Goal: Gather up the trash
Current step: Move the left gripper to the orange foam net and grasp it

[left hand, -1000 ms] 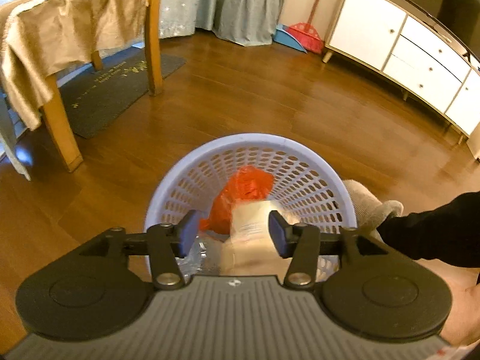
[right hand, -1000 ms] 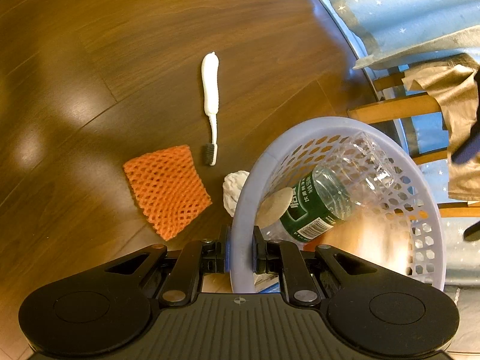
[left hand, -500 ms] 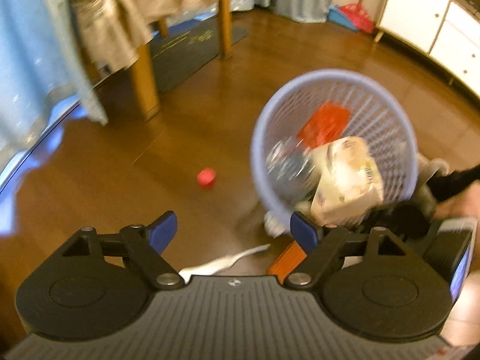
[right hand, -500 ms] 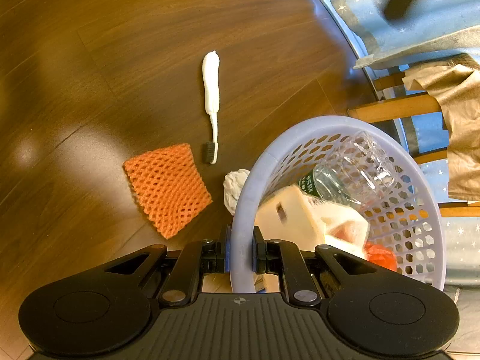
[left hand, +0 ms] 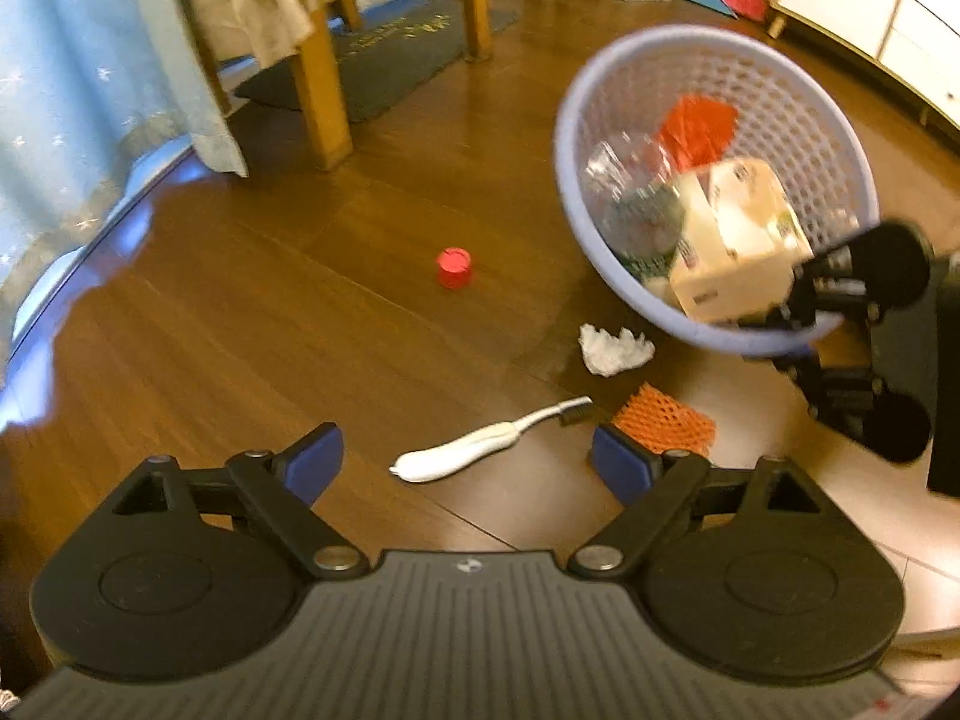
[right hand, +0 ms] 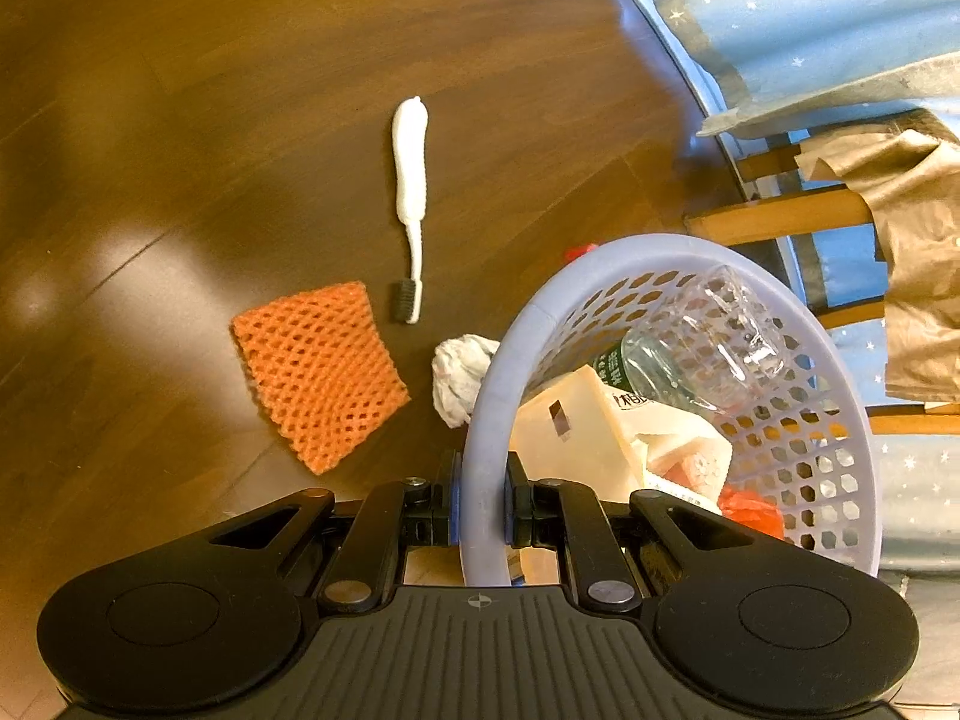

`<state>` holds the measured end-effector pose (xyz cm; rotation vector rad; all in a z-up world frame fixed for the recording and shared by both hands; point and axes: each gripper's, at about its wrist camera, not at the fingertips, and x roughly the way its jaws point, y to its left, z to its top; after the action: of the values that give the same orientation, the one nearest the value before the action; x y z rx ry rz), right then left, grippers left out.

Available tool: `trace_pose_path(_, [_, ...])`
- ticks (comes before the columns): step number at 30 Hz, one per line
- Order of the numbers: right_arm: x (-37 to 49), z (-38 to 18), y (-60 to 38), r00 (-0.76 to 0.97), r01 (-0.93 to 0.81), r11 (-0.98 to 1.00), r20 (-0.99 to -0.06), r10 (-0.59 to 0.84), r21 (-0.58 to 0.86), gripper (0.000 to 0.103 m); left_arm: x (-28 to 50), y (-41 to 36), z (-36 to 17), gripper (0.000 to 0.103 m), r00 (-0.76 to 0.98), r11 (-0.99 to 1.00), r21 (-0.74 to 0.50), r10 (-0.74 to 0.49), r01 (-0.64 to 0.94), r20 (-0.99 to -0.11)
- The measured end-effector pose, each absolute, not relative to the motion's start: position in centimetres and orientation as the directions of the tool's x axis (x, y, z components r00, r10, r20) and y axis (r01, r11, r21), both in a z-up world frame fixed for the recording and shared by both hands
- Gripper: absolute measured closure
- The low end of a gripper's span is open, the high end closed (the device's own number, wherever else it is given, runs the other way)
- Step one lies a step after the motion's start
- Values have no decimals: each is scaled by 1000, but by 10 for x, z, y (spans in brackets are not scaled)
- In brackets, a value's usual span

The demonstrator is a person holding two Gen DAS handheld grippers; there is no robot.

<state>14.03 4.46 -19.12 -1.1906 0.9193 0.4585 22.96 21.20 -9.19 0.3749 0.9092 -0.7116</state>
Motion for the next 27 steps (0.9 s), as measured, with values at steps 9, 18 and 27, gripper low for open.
trace_pose_path(9, [147, -193, 36, 593, -716, 333, -786, -175, -614, 93, 211, 197, -130, 16, 348, 670, -23, -415, 742, -841])
trace_pose_path(18, [152, -192, 24, 606, -696, 340, -771, -196, -633, 93, 203, 179, -154, 16, 303, 648, -63, -437, 759, -847])
trace_pose_path(27, [156, -189, 14, 620, -677, 347, -757, -205, -649, 93, 207, 158, -178, 16, 263, 645, -102, -444, 757, -857])
